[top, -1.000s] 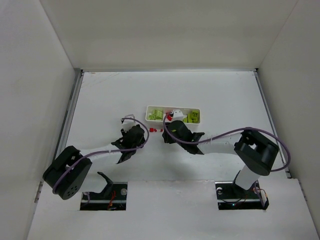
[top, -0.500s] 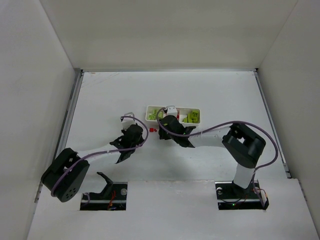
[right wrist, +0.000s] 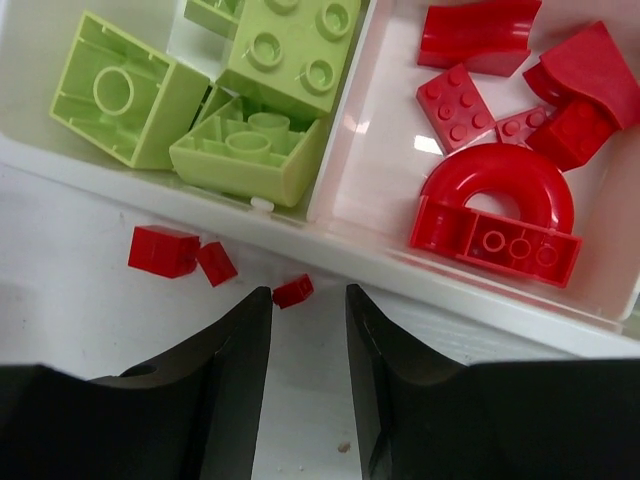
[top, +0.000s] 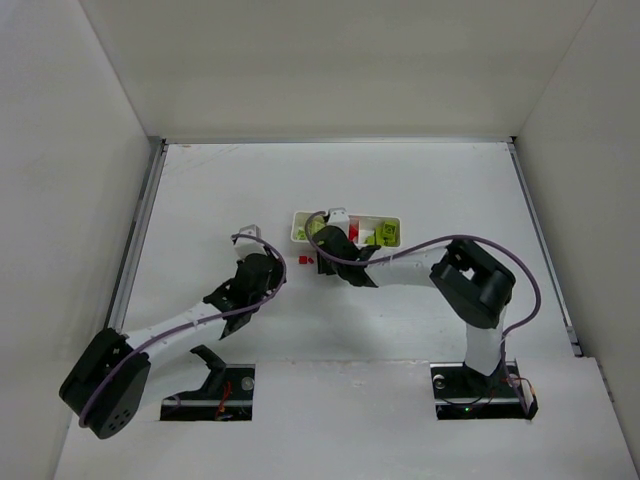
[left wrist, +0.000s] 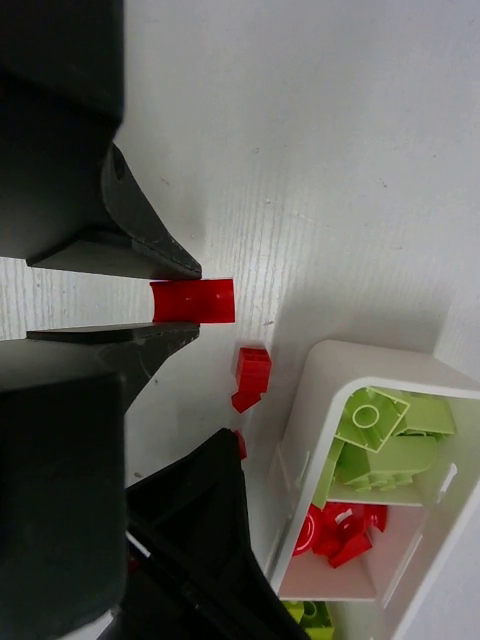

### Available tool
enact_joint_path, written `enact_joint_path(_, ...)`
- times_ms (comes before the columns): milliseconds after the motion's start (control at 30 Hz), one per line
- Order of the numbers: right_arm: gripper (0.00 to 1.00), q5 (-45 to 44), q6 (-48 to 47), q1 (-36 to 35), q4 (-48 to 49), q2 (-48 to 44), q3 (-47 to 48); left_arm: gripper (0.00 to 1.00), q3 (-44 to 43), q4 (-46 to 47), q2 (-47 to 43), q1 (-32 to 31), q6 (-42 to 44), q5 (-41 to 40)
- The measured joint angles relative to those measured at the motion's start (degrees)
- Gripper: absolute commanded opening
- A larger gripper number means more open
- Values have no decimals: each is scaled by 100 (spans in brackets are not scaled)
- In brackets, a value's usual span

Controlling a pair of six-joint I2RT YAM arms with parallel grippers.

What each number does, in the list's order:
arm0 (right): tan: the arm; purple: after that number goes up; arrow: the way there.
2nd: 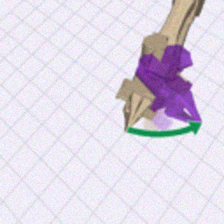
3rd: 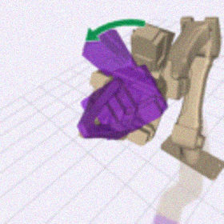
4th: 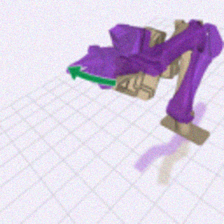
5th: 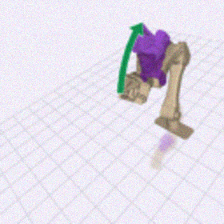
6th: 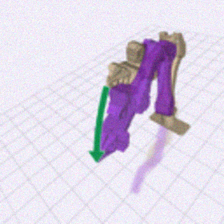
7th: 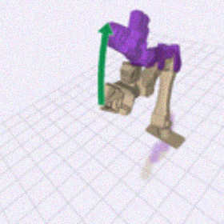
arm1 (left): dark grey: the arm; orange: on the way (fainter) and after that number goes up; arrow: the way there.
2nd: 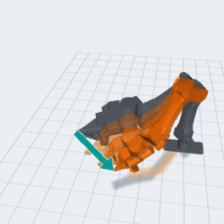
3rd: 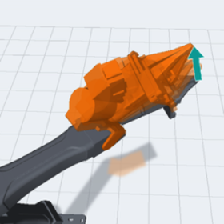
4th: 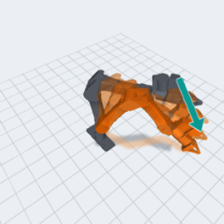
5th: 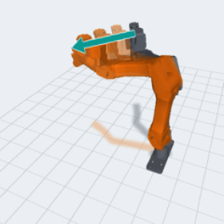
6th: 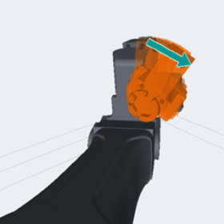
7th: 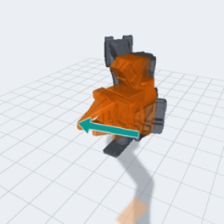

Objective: Sort the legos into containers by color

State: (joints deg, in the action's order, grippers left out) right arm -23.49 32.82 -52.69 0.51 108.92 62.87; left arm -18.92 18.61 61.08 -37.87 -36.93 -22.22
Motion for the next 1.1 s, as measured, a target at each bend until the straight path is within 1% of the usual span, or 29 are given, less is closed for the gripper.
enact_joint_path(200,32,-168,-11,-2,-72,168,212,17,107,31,-197,81,-87,223)
enact_joint_path(400,20,-330,-44,-74,-149,208,267,17,216,48,-201,175,-155,426)
enact_joint_path(600,19,-372,-39,-310,-197,61,155,17,229,46,-278,197,-195,514)
enact_joint_path(767,20,-350,-57,-527,-393,-896,-136,17,221,28,-315,140,-225,553)
enact_joint_path(833,20,-348,-114,-459,-345,-1314,-138,17,192,-13,-321,81,-245,557)
enact_joint_path(933,20,-345,-203,-109,-192,-1718,-138,17,94,-103,-358,-2,-271,566)
enact_joint_path(1000,20,-352,-271,214,-79,-1740,-136,17,7,-129,-372,-66,-299,560)
enact_joint_path(1100,22,-352,-358,638,9,-1526,-136,17,-140,-149,-372,-192,-326,538)
